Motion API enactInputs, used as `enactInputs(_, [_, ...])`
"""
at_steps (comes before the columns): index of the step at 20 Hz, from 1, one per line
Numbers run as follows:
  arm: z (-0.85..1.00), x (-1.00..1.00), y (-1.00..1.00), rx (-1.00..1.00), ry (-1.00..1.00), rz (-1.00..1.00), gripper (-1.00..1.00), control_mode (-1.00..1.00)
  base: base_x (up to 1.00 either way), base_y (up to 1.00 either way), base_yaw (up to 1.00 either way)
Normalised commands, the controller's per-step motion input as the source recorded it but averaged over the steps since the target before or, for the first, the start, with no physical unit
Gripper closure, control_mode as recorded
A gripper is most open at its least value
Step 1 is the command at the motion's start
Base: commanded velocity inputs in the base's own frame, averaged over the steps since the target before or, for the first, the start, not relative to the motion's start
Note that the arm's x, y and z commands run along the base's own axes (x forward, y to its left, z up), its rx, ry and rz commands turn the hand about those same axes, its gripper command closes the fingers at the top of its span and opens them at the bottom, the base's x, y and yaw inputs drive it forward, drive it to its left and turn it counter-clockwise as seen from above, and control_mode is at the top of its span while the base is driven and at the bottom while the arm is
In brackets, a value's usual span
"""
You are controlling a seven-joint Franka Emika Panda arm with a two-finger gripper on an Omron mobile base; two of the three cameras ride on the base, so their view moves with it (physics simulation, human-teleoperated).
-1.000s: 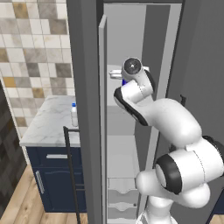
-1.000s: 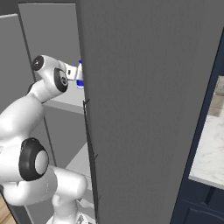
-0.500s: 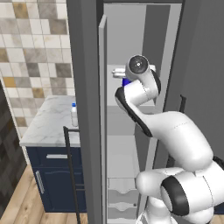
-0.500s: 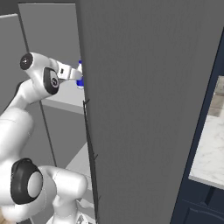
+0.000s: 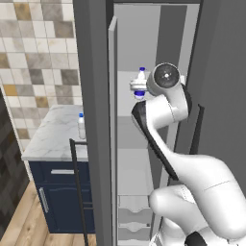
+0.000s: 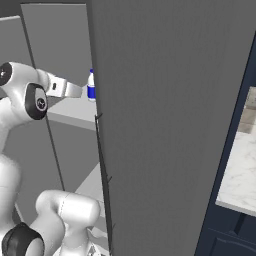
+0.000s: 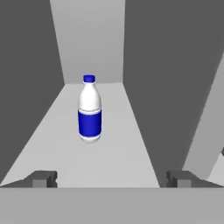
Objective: Take the bottled waters from the counter and place them in the freezer to freeze. Close the freezer door after placing the bottles.
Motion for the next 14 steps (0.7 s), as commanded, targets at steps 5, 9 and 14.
enactInputs(5, [0.25, -1.00, 0.00, 0.04, 0.00, 0.00, -1.00, -1.00, 0.00, 0.00, 0.00])
enactInputs(9, [0.13, -1.00, -0.01, 0.07, 0.00, 0.00, -1.00, -1.00, 0.00, 0.00, 0.00])
enactInputs(14, [0.31, -1.00, -0.04, 0.09, 0.01, 0.00, -1.00, -1.00, 0.00, 0.00, 0.00])
